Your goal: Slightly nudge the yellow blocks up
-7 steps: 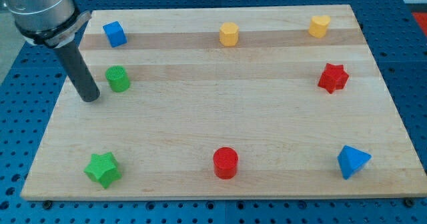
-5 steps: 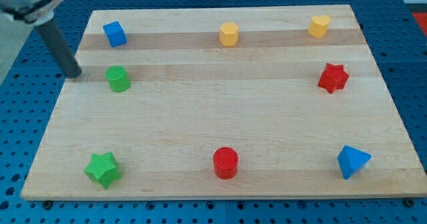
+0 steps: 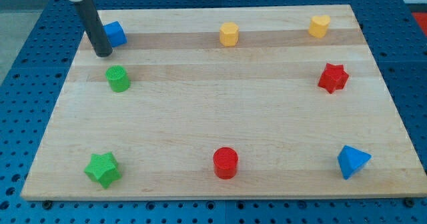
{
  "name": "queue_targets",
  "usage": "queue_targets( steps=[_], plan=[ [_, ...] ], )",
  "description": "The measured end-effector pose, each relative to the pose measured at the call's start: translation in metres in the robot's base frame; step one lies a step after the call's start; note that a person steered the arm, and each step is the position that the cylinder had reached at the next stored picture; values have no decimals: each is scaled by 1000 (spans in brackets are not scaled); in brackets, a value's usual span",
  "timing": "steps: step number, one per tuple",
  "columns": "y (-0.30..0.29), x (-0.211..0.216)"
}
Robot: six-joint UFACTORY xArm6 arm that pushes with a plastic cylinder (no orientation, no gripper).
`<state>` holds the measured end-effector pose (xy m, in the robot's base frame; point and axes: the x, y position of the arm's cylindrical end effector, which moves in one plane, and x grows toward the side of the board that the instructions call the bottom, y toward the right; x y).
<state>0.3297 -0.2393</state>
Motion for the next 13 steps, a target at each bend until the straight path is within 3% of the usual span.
queue_targets(
  steps=[1,2,4,6,7,10,12,13],
  plan=[
    [0,-4],
    [3,-34],
    [13,-34],
    [151,-34],
    [160,-27],
    [273,14],
    [283,4],
    [271,-25]
  ],
)
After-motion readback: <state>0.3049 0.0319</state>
